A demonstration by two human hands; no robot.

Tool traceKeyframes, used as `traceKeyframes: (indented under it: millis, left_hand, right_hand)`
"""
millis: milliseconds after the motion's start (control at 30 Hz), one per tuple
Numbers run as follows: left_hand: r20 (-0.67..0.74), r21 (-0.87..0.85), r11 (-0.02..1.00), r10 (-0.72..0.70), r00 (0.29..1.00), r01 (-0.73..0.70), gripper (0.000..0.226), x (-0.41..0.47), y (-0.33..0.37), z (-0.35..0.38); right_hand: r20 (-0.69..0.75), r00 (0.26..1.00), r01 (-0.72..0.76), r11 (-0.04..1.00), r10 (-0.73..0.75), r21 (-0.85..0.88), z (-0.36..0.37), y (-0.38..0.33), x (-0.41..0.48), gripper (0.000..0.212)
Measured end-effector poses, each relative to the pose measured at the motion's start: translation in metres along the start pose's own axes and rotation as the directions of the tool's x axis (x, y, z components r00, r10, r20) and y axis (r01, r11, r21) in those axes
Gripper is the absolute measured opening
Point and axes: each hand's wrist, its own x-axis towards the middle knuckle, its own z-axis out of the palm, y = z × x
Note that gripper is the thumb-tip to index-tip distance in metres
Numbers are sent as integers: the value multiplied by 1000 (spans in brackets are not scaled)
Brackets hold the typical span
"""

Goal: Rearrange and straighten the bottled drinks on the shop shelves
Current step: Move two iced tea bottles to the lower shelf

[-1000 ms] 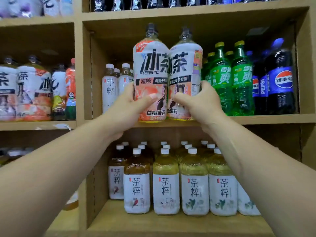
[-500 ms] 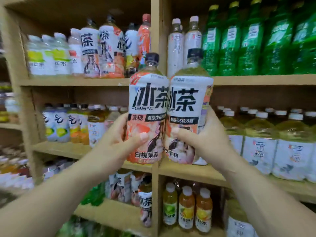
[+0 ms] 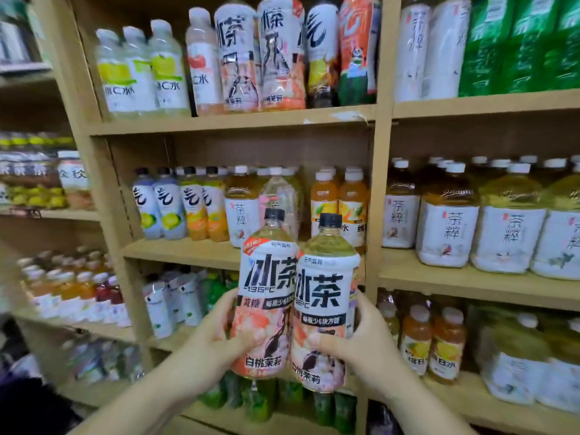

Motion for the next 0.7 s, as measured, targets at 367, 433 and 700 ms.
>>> traceKeyframes:
  millis: [367,433,700]
  left_hand:
    - [42,10,965,-261,964,261,84,11,-103,-39]
    - [4,-7,949,-315,949,315,89,18,-121,-40]
    - [-74,-60,911,-411,908,408,86,45,-183,-43]
  right_hand:
    - [16,966,-258,966,258,-13,39,98,10,74]
    - [19,959,-283,959,283,-16,43,116,13,70]
    - [21,919,-393,919,394,-39,54,181,34,70]
